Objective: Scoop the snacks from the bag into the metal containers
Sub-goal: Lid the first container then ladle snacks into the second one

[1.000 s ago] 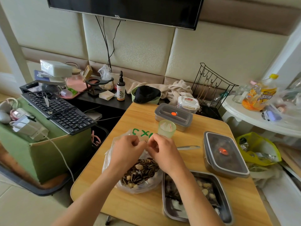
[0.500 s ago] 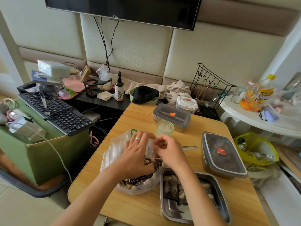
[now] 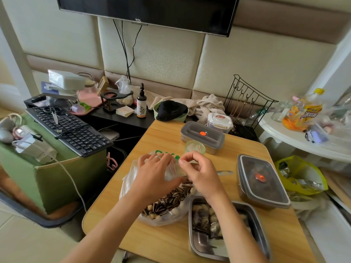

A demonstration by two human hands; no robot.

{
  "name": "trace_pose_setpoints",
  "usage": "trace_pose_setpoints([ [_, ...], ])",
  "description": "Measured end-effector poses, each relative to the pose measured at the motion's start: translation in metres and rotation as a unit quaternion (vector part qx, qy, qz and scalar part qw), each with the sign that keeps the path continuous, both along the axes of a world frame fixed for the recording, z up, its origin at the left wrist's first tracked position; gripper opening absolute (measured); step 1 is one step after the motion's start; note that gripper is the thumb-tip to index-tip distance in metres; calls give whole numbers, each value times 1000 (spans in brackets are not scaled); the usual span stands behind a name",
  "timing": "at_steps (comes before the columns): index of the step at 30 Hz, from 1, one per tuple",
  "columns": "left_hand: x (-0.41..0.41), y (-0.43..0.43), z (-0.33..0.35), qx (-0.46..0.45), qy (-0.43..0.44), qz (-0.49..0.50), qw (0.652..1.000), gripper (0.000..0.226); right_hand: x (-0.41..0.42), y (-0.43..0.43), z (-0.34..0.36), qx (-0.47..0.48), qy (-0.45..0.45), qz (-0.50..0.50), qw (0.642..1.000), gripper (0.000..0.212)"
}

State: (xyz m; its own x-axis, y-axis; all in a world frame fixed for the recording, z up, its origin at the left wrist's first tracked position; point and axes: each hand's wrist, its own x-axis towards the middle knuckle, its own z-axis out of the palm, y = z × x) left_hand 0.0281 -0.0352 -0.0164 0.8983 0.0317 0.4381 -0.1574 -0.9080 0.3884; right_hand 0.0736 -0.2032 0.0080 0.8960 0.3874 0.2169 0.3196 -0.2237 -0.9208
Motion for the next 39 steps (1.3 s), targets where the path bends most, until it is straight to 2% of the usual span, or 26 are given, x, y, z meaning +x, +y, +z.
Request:
trace_pose_setpoints([
  [4,-2,-1,3,24,4,23,999,68,-5,4,4,-60,-34,35,997,27],
  [9,0,4,0,28,23,29,999,66,-7,-2,9,-79,38,97,991,37],
  [12,0,8,4,18,72,13,997,72,-6,-5,8,-112,31,128,985,45],
  [15,0,12,6,4,116,-19,993,61,-10,-8,17,-129,25,131,983,43],
  [20,-2,11,8,-42,126,-46,990,44,-15,-7,22,-176,22,135,975,47],
  [23,-4,10,10,-63,121,-12,990,35,-10,-7,15,-173,9,56,983,49],
  [25,-5,13,11,-99,100,23,990,29,-2,-12,13,-149,19,-33,988,34],
  [27,-8,18,11,-138,75,59,986,28,4,-22,11,-118,81,-116,983,23],
  [30,-9,28,9,-122,65,129,982,33,11,-38,0,-39,220,-209,952,20],
  [32,-10,33,6,-115,106,167,973,34,13,-44,-5,9,282,-237,930,15],
  [34,-12,36,5,-144,147,184,961,42,14,-47,-5,45,321,-256,911,12],
  [37,-18,37,7,-210,159,167,950,54,10,-46,2,92,364,-270,887,9],
  [39,-20,37,7,-218,158,164,949,51,6,-45,6,122,384,-271,874,4],
])
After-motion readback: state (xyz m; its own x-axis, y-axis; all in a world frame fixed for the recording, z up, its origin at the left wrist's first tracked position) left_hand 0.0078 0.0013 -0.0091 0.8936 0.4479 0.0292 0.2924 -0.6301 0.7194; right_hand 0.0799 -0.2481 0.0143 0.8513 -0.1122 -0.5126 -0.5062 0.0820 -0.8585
